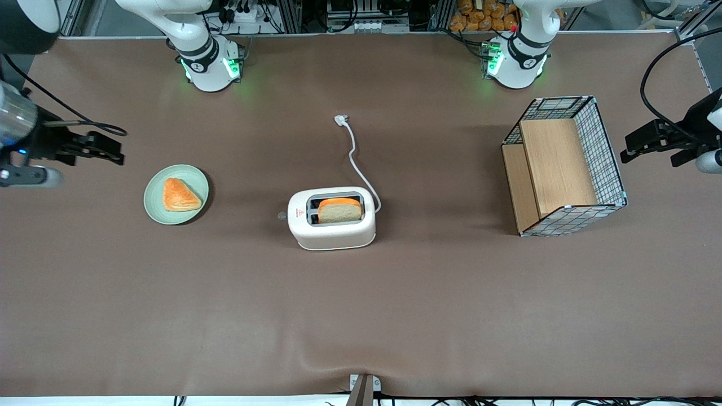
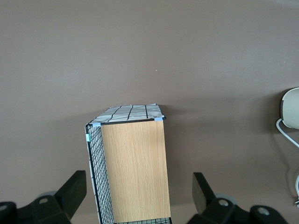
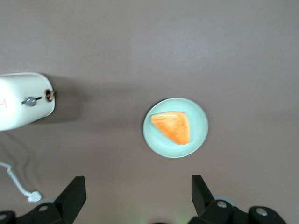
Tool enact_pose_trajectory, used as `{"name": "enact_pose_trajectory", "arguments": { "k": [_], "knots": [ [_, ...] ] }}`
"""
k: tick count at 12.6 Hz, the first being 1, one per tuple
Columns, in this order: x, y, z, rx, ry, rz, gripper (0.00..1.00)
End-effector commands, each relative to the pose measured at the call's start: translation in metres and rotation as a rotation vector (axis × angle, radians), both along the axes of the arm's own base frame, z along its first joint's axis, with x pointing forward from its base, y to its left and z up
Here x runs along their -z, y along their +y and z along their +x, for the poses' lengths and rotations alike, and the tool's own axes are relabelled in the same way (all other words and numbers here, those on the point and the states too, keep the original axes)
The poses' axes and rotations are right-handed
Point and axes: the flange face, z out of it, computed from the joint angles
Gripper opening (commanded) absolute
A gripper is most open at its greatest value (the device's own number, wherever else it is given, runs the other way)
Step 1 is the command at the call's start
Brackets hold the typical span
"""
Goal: Press toaster button with right arm
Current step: 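Move the right gripper past the plate toward the toaster's lever side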
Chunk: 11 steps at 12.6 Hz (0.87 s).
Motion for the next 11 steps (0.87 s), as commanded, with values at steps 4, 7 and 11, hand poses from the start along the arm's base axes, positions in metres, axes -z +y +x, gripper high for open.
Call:
{"name": "enact_pose_trajectory", "arguments": {
  "k": [4,7,11],
  "knots": [
    [0.077,0.039,0.018,-0.018,0.151,0.149,0.53],
    [0.121,0.066,0.018,-0.013,0.161,0.206,0.14],
    [0.174,0.1,0.024,0.015,0.172,0.305,0.0]
  ]
}}
